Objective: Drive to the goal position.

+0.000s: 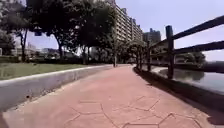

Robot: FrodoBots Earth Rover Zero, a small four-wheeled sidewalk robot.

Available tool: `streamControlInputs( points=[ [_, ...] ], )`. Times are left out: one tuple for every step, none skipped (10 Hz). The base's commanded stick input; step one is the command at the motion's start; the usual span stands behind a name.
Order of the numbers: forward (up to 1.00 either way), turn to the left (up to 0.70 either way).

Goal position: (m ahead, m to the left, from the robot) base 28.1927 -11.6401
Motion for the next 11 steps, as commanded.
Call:
streamControlInputs(
  points=[
    [1.00,0.01],
    [1.00,0.01],
    [1.00,0.01],
    [1.00,0.01],
    [1.00,0.01],
    [1.00,0.01],
    [1.00,0.01],
    [1.00,-0.01],
    [1.00,-0.10],
    [1.00,-0.04],
    [1.00,0.01]
  ],
)
